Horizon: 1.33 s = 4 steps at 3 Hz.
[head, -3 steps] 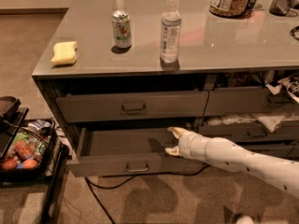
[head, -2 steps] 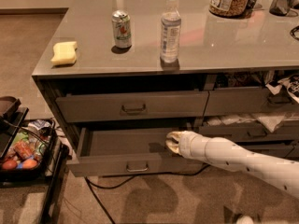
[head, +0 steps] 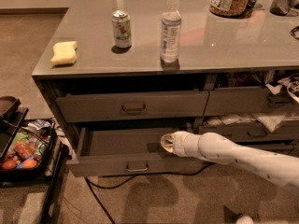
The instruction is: Open middle drawer
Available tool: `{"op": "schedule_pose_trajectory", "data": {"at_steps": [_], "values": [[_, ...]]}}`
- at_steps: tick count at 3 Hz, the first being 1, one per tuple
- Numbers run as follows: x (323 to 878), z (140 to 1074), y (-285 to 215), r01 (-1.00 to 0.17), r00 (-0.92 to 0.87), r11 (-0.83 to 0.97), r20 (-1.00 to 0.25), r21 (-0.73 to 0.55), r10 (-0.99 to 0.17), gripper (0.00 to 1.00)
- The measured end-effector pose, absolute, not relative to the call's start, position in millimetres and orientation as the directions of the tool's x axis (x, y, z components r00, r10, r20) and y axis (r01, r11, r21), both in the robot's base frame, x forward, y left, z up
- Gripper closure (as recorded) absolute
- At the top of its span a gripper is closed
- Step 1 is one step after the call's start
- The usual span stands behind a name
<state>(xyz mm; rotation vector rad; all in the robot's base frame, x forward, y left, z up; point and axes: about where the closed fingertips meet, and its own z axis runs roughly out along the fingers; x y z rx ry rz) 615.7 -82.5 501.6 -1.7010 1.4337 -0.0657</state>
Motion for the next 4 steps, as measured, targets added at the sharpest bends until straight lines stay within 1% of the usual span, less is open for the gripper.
{"op": "schedule_pose_trajectory", "data": {"at_steps": [2,3,4], "values": [[620,475,-76,-0.831,0.350,0.001,-0.524,-0.556,-0.776,1.00],[623,460,-66,-0.841,0.363,-0.013,-0.544,-0.542,-0.756,1.00],[635,445,-62,-0.834,0.362,-0.010,-0.533,-0.552,-0.765,1.00]]}}
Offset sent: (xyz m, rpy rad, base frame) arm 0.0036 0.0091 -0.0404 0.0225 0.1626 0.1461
